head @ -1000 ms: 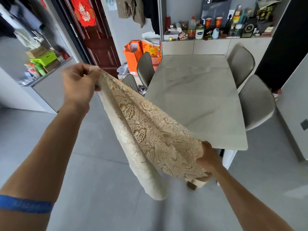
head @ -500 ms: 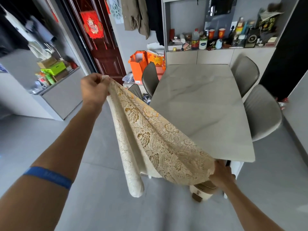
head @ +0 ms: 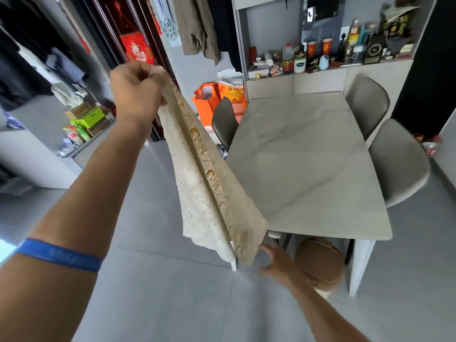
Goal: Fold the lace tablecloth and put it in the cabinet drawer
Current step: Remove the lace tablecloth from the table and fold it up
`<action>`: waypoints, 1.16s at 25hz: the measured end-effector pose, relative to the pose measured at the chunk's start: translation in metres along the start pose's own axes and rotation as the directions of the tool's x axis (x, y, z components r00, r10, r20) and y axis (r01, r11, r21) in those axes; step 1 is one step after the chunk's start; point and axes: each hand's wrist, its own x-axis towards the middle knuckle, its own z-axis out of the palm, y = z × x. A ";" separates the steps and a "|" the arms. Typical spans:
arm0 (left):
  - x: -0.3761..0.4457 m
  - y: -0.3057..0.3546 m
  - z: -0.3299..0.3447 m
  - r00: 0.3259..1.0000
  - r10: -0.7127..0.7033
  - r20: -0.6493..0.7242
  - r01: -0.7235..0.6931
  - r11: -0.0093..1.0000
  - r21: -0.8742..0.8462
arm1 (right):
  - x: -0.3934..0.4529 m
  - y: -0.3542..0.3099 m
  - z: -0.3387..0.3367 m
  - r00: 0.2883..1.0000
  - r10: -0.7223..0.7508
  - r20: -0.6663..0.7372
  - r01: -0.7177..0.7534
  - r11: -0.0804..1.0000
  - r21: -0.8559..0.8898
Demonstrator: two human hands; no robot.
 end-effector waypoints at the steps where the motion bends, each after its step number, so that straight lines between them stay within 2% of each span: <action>1: 0.002 0.009 -0.001 1.000 0.021 -0.010 -0.021 1.000 -0.001 | 0.003 -0.011 0.007 1.000 -0.008 0.011 0.008 1.000 -0.004; 5: 0.013 0.037 -0.005 0.992 0.113 -0.061 -0.112 0.994 0.016 | 0.001 -0.042 0.046 0.999 -0.031 -0.042 0.029 0.999 -0.045; 8: 0.015 0.044 -0.005 0.986 0.125 -0.113 -0.125 0.992 0.009 | -0.009 -0.061 0.072 0.973 -0.056 -0.222 0.048 0.998 -0.042; 11: 0.014 0.041 -0.007 0.983 0.123 -0.138 -0.124 0.992 -0.001 | -0.017 -0.075 0.069 0.883 0.039 -0.467 -0.053 0.998 -0.016; 13: 0.012 0.039 -0.009 0.983 0.124 -0.135 -0.129 0.991 -0.031 | -0.017 -0.079 0.061 0.828 0.072 -0.556 -0.105 0.994 -0.027; 17: 0.006 0.043 -0.007 0.984 0.086 -0.155 -0.101 0.990 -0.094 | -0.011 -0.085 0.049 0.821 0.155 -0.549 -0.204 0.978 -0.030; 21: -0.002 0.048 -0.004 0.992 0.045 -0.115 -0.060 0.990 -0.129 | -0.001 -0.100 0.040 0.801 0.181 -0.571 -0.221 0.975 -0.001; 23: -0.005 0.048 -0.005 0.994 0.020 -0.105 -0.032 0.992 -0.120 | 0.004 -0.102 0.034 0.814 0.195 -0.547 -0.251 0.968 -0.028; 25: -0.007 0.048 -0.007 0.995 0.009 -0.096 -0.020 0.993 -0.116 | 0.006 -0.106 0.032 0.833 0.162 -0.529 -0.250 0.963 -0.098; 27: -0.010 0.048 -0.009 0.996 0.019 -0.084 -0.029 0.993 -0.113 | 0.007 -0.108 0.029 0.817 0.108 -0.567 -0.236 0.959 -0.156; 29: -0.012 0.046 -0.010 0.997 0.035 -0.073 -0.043 0.991 -0.123 | 0.008 -0.107 0.020 0.808 0.116 -0.577 -0.217 0.970 -0.110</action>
